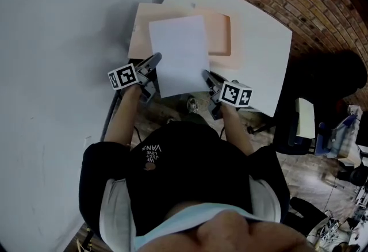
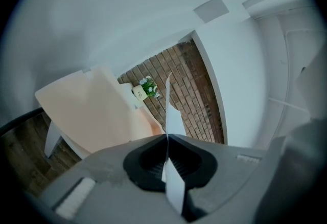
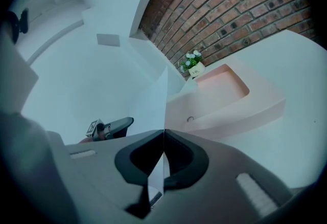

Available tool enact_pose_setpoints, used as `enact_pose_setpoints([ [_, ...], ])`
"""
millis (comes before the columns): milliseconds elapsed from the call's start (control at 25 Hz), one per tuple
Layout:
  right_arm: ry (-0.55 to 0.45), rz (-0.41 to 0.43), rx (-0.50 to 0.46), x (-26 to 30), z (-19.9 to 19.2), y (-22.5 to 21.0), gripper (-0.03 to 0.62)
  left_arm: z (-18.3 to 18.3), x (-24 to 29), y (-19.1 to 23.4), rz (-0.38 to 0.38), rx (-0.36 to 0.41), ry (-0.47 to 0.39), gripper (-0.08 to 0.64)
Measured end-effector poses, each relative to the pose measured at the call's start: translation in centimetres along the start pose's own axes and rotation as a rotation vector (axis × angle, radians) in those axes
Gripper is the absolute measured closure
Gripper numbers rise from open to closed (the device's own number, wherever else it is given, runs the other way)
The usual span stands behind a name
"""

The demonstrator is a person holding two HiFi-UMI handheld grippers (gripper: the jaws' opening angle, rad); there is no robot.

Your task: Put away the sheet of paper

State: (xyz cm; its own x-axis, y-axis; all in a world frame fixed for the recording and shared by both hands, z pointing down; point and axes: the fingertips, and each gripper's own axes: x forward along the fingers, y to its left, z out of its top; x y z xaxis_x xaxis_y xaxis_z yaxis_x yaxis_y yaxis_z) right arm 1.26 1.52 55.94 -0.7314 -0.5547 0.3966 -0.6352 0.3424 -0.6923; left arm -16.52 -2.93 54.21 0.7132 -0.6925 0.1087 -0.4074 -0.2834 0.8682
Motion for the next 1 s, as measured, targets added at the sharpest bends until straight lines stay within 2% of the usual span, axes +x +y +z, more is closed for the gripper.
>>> enact_pose_setpoints([
  [560,0.034,0.044,-0.014,2.5,6.5,-4.9,0.593,3.0,6.8,1.3,0.047,0.007,-0.042,0.560],
  [1000,0.079,0.068,-0.019,3.5,9.4,-8.3,0.594,3.5,10.3,2.4,0.102,-0.001,-0.076,0.560],
])
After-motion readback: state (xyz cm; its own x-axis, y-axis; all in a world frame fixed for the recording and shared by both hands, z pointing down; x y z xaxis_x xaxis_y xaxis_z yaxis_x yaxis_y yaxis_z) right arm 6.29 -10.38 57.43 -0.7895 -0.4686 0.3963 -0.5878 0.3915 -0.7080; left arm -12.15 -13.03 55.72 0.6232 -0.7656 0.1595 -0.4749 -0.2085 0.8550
